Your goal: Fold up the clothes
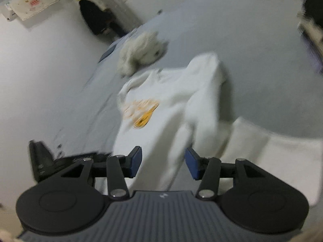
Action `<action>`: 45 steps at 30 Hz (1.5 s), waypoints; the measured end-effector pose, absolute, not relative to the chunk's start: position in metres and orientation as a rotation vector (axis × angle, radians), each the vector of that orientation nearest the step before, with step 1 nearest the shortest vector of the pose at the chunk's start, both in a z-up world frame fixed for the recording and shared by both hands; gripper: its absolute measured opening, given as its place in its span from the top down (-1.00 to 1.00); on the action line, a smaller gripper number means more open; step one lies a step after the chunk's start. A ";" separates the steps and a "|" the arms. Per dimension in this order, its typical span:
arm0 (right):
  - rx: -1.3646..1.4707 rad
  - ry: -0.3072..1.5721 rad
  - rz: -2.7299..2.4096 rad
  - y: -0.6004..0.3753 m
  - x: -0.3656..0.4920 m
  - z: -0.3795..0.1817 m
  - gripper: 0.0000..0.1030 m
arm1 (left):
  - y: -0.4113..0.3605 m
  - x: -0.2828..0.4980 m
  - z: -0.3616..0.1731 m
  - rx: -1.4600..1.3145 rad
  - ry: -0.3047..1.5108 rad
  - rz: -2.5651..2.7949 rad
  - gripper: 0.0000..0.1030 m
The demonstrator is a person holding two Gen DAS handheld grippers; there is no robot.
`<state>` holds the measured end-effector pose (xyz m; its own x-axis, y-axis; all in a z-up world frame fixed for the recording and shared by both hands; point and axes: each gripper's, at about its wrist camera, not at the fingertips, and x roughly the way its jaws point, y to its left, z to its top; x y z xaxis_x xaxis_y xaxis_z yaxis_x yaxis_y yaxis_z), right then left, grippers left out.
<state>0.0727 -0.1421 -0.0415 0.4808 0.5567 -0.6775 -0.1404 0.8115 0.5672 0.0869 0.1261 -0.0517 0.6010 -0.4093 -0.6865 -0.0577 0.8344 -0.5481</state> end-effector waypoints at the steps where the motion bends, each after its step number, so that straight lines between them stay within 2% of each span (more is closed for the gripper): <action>1: 0.481 0.990 0.456 -0.141 0.072 -0.042 -0.02 | 0.126 0.087 -0.052 -0.565 0.915 -0.216 0.75; 4: 0.494 1.008 0.485 -0.138 0.072 -0.045 -0.02 | 0.126 0.086 -0.052 -0.565 0.915 -0.213 0.75; 9: 0.518 1.152 0.487 -0.126 0.081 -0.079 -0.02 | 0.125 0.089 -0.054 -0.561 0.925 -0.215 0.75; 12: 0.587 1.176 0.522 -0.119 0.083 -0.093 0.02 | 0.123 0.091 -0.057 -0.563 0.936 -0.221 0.75; 13: 0.596 1.173 0.528 -0.117 0.083 -0.095 0.14 | 0.121 0.091 -0.057 -0.562 0.939 -0.223 0.76; 16: 0.631 1.191 0.542 -0.114 0.087 -0.102 0.81 | 0.118 0.092 -0.057 -0.553 0.942 -0.225 0.77; 19: 0.648 1.185 0.532 -0.118 0.089 -0.101 0.93 | 0.118 0.091 -0.056 -0.550 0.938 -0.224 0.78; 32: 0.682 0.947 0.356 -0.189 0.077 -0.050 0.95 | 0.121 0.092 -0.054 -0.548 0.924 -0.216 0.78; 45: 0.687 0.830 0.096 -0.245 0.104 -0.050 0.97 | 0.134 0.118 -0.063 -0.605 0.864 -0.060 0.72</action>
